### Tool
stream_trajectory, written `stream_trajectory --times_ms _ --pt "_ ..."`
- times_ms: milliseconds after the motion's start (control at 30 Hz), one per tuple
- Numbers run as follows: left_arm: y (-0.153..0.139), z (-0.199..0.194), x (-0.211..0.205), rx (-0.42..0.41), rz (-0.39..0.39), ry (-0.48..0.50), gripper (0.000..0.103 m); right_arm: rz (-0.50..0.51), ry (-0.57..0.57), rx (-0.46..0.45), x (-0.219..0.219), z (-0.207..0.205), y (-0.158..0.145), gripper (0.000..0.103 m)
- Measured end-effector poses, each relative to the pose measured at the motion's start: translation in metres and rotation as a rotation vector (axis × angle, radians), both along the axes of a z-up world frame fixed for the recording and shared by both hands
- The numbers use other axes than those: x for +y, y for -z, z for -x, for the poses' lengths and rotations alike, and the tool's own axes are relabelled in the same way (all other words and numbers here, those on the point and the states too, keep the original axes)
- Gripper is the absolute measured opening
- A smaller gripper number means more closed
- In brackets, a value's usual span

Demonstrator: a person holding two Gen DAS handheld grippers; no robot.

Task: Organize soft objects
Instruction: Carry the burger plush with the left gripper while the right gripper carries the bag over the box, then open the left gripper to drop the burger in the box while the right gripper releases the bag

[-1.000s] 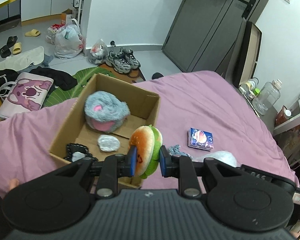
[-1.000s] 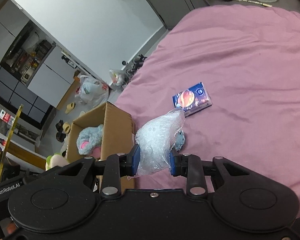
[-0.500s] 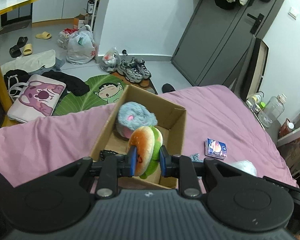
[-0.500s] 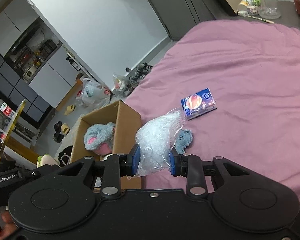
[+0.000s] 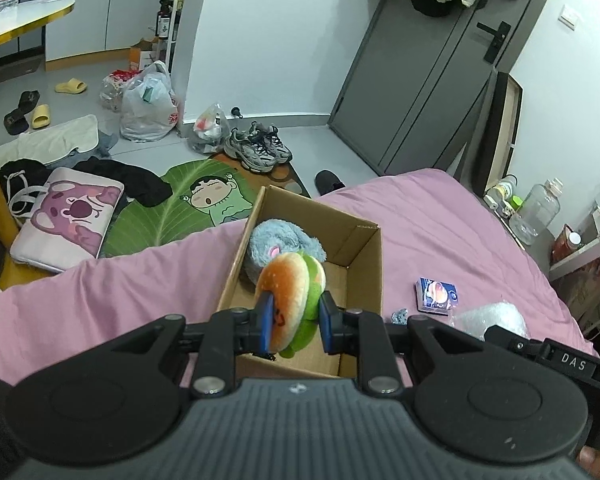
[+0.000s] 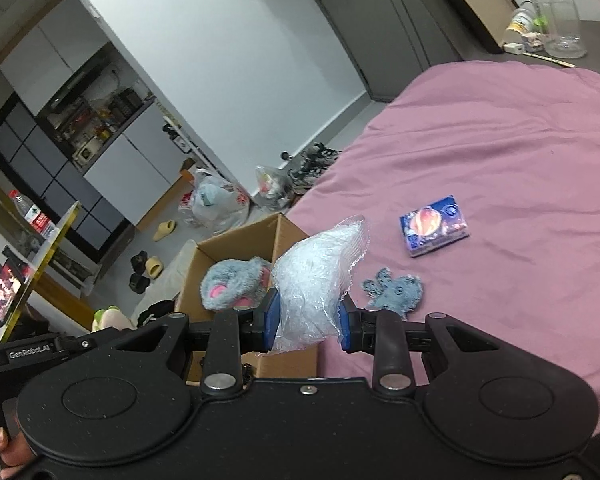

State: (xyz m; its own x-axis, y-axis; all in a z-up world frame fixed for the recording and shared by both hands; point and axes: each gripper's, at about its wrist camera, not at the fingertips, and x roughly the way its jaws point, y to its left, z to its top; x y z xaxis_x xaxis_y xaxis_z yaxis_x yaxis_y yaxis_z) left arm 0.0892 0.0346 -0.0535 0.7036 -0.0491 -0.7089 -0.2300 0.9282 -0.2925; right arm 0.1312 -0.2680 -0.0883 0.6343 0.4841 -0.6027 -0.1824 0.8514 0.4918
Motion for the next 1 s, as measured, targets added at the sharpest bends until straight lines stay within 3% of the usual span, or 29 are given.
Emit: stream_trajectory --times_ms 333,1000 --pt "0.011 -0.021 0.002 0.035 0.025 0.018 0.022 0.019 -0.057 0.002 0.018 -0.006 -0.004 0.029" --pt "0.063 -0.055 -0.004 0.155 0.137 0.039 0.024 0.132 -0.13 0.095 0.076 -0.037 -0.004 0.029"
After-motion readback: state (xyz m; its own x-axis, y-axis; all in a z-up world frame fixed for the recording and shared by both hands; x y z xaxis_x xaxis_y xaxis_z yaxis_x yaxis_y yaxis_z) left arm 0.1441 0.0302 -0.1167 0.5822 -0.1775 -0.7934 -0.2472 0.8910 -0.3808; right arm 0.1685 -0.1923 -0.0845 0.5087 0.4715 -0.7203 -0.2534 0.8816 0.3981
